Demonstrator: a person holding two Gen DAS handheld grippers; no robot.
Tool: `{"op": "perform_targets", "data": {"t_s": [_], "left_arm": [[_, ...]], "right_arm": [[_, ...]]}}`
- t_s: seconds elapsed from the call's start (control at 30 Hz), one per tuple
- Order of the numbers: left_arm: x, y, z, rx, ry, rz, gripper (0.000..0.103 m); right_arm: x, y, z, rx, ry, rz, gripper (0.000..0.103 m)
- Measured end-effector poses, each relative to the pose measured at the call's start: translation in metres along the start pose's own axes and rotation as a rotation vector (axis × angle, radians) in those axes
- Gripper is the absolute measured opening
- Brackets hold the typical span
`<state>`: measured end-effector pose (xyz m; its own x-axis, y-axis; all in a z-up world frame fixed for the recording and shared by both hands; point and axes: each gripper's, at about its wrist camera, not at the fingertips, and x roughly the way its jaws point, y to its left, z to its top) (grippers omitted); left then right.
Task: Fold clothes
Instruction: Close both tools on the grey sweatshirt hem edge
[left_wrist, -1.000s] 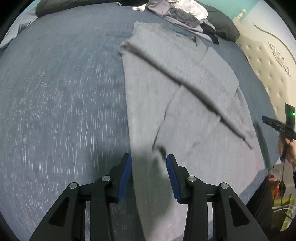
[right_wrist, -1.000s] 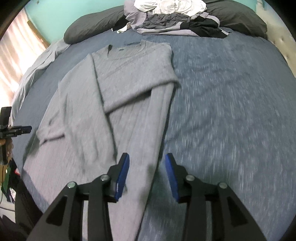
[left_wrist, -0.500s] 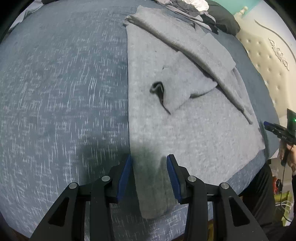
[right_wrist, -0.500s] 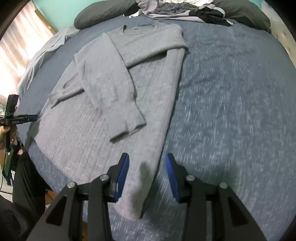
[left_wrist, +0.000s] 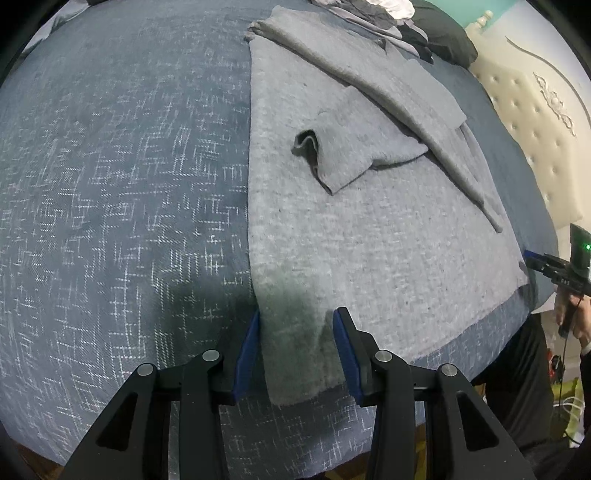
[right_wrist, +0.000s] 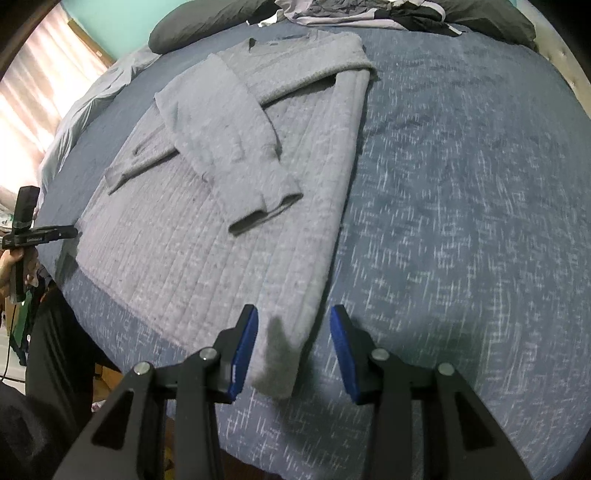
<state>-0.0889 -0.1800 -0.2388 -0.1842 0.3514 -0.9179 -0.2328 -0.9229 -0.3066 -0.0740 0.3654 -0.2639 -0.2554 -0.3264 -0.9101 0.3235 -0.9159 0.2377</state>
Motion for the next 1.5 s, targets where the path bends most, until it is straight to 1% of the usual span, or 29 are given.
{"op": "perform_targets", "data": {"t_s": [0.3, 0.4, 0.53, 0.6, 0.7, 0.73, 0.77, 0.8, 0.83, 0.87, 0.9, 0.97, 1.03, 1.13, 1.33, 1.5], "left_arm": [[0.003, 0.001, -0.01, -0.009, 0.015, -0.022, 0.044], [0.007, 0.0, -0.009, -0.017, 0.014, -0.028, 0.044], [0.009, 0.004, -0.011, -0.038, 0.013, -0.044, 0.044], [0.009, 0.002, -0.011, -0.03, 0.012, -0.037, 0.044], [0.009, -0.004, -0.013, 0.001, 0.012, -0.006, 0.043], [0.009, -0.006, -0.013, 0.006, 0.011, 0.006, 0.04], [0.009, -0.006, -0.014, 0.005, 0.008, 0.014, 0.033], [0.01, -0.007, -0.013, 0.004, 0.006, 0.019, 0.028], [0.012, -0.008, -0.011, 0.001, 0.004, 0.021, 0.02], [0.013, -0.009, -0.01, 0.003, 0.003, 0.023, 0.015], [0.013, -0.011, -0.01, 0.012, 0.004, 0.027, 0.013], [0.013, -0.015, -0.01, 0.029, 0.006, 0.035, 0.008], [0.011, -0.021, -0.01, 0.051, 0.003, 0.048, 0.007], [0.009, -0.027, -0.01, 0.069, -0.003, 0.06, 0.006], [-0.006, -0.037, -0.01, 0.099, -0.038, 0.068, 0.005], [-0.025, -0.049, -0.007, 0.128, -0.075, 0.076, 0.005]], "right_arm": [[0.009, 0.008, -0.013, -0.006, 0.04, 0.029, 0.041], [0.015, 0.013, -0.015, -0.025, 0.062, 0.028, 0.041], [0.016, 0.012, -0.014, -0.01, 0.061, 0.032, 0.041], [0.016, 0.012, -0.013, -0.006, 0.059, 0.036, 0.041], [0.017, 0.013, -0.013, -0.013, 0.066, 0.033, 0.041], [0.018, 0.013, -0.012, -0.017, 0.066, 0.029, 0.041], [0.018, 0.013, -0.012, -0.022, 0.063, 0.023, 0.036], [0.018, 0.014, -0.012, -0.026, 0.06, 0.019, 0.031], [0.017, 0.014, -0.011, -0.028, 0.059, 0.018, 0.025], [0.018, 0.015, -0.011, -0.03, 0.057, 0.017, 0.024], [0.019, 0.016, -0.01, -0.032, 0.056, 0.016, 0.022], [0.02, 0.017, -0.01, -0.045, 0.06, 0.01, 0.013], [0.02, 0.019, -0.01, -0.06, 0.06, 0.006, 0.009], [0.018, 0.021, -0.009, -0.069, 0.052, 0.011, 0.007], [0.008, 0.025, -0.006, -0.094, 0.022, 0.031, 0.006], [-0.009, 0.029, -0.003, -0.129, -0.026, 0.046, 0.005]]}}
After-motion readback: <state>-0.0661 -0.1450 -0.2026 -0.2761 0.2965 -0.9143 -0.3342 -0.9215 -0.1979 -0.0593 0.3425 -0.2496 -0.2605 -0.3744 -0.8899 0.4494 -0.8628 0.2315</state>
